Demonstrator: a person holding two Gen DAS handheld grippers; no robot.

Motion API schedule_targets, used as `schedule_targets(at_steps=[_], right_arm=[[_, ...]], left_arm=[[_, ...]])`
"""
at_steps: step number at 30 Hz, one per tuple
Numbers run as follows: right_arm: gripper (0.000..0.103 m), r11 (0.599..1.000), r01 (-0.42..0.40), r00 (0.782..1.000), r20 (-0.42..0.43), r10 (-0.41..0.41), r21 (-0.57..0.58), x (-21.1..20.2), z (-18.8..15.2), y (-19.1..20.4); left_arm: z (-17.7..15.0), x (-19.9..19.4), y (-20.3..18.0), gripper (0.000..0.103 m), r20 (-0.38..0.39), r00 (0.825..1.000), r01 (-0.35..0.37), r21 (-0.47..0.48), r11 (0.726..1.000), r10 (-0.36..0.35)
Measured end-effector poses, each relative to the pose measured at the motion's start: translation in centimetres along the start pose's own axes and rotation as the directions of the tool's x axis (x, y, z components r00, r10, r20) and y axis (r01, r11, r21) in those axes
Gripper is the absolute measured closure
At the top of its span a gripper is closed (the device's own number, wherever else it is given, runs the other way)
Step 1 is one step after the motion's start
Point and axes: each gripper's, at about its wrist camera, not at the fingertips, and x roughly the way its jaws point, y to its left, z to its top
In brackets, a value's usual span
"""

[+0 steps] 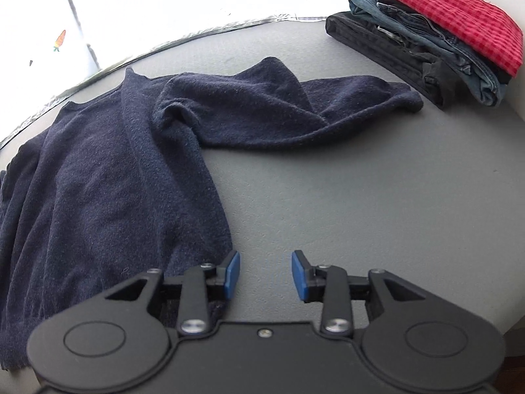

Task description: Fold clothes

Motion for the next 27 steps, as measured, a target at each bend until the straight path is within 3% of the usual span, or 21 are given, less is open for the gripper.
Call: schedule_targets(at_steps=[4,10,15,23,27], right_arm=[[0.065,0.996,0.004,1.000,0.013,-0.006,0.088,0.7,0.7,-2.6],[0.063,0.995,0.005,0.999,0.050,-0.010,0.099,2.8,3.7,-6.0],[0.060,0.983,-0.015,0.995,0.100,-0.003,0.182,5.4,7.0,-10.3],[0.050,0.942,-0.100,0.989,0.132,0.060,0.321,9.4,10.1,-14.7],[0.046,0.907,-0.136,0.984,0.163,0.077,0.397,10.3,10.8,-16.4]], left_arm=[[0.4,1.1,-3.5,0.028,-0.009,1.000,0.012,0.063,0.998,-0.011],[0.0,4.1,-8.6,0.026,-0.094,0.995,0.021,0.049,0.999,-0.017],[0.8,7.0,-11.6,0.026,-0.145,0.989,-0.007,0.061,0.998,0.015],[0.9,9.7,-13.3,0.026,-0.219,0.971,-0.088,0.047,0.995,0.097],[0.7,9.9,-13.7,0.018,-0.229,0.964,-0.122,0.073,0.990,0.136]])
